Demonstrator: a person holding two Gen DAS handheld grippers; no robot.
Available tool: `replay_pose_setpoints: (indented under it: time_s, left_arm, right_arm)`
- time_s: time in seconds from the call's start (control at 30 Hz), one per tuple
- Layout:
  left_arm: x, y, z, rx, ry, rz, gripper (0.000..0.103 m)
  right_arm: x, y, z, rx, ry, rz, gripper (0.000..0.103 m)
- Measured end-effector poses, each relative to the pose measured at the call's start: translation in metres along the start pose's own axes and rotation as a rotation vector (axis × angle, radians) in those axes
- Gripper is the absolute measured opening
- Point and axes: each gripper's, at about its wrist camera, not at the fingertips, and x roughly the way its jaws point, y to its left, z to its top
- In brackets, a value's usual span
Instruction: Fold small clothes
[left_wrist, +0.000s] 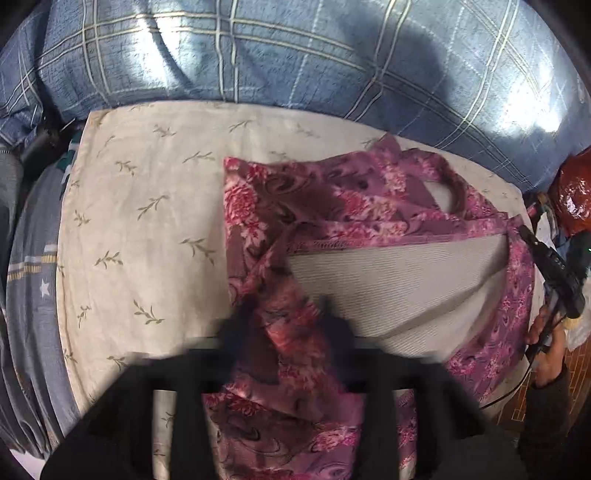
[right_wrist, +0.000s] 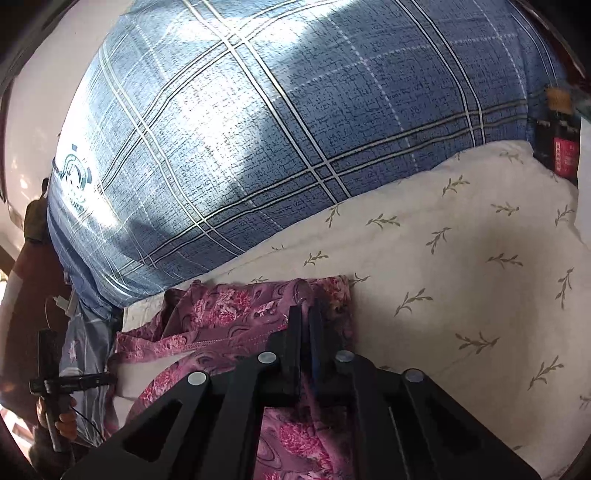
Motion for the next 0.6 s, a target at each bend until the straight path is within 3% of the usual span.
replay_pose_setpoints:
  time_s: [0.13, 0.23, 0.3, 0.4, 0.5, 0.6]
  left_arm:
    - [-0.028, 0.022, 0.000, -0.113, -0.103, -0.033, 0.006]
    - [-0.059, 0.039, 0.011, -0.188, -0.195, -0.127, 0.006]
    - [-0.061, 0.045, 0.024, -0.217, -0.217, -0.117, 0.006]
    - [-0.037, 0.060, 0.043, -0.294, -0.189, -0.111, 0.006]
    - [0.007, 0.087, 0.055, -0.441, -0.085, -0.161, 0.008]
    - [0.015, 0.112, 0.048, -0.537, -0.101, -0.225, 0.008]
  right_arm:
    - [-0.023, 0.002, 0.003, -0.012, -0.080, 0.033, 0.002]
    - [-0.038, -0.001, 0.012, 0.032, -0.138, 0.083, 0.002]
    - [-0.036, -0.006, 0.020, 0.069, -0.148, 0.090, 0.002]
    - [-0.022, -0.020, 0.027, 0.132, -0.142, 0.069, 0.002]
    - [0.011, -0.038, 0.026, 0.208, -0.045, 0.003, 0.002]
    - [0.016, -0.047, 0.017, 0.233, -0.008, -0.042, 0.009]
